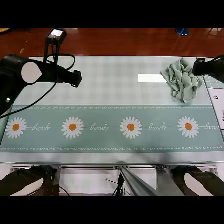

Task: Fold the shirts.

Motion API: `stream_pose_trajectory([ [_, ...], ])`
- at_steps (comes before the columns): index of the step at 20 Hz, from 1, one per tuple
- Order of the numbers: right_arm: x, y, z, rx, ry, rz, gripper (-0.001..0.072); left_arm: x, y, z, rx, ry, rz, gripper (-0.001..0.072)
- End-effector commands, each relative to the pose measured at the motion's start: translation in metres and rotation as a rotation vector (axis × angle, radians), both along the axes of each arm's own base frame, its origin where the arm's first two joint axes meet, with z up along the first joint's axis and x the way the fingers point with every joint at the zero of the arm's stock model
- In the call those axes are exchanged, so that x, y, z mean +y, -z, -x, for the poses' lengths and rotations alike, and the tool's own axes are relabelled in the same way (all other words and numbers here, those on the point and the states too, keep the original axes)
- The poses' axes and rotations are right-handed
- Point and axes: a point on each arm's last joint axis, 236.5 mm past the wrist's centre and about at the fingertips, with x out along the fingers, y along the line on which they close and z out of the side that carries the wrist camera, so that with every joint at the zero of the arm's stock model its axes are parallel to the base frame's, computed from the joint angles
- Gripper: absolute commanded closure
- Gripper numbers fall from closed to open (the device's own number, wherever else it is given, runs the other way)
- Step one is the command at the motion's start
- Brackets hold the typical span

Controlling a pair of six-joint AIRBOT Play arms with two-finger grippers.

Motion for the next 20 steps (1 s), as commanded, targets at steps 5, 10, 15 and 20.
stream_pose_trajectory([
  [5,-0.065,0.122,-0.05,0.131,0.211,-0.309,0.0107,0.004,0.006,0.006,0.037,-0.003,-0.014,-0.0013],
  [10,-0.053,0.196,-0.056,0.269,0.174,-0.348,0.0107,0.006,0.016,0.014,0.088,-0.004,-0.033,-0.0013],
  [15,-0.059,0.225,-0.065,0.271,0.151,-0.302,0.0115,0.009,0.021,0.021,0.127,-0.004,-0.044,-0.0013],
  [20,-0.054,0.239,-0.062,0.298,0.178,-0.354,0.0686,0.007,0.021,0.023,0.133,-0.001,-0.039,-0.0013],
])
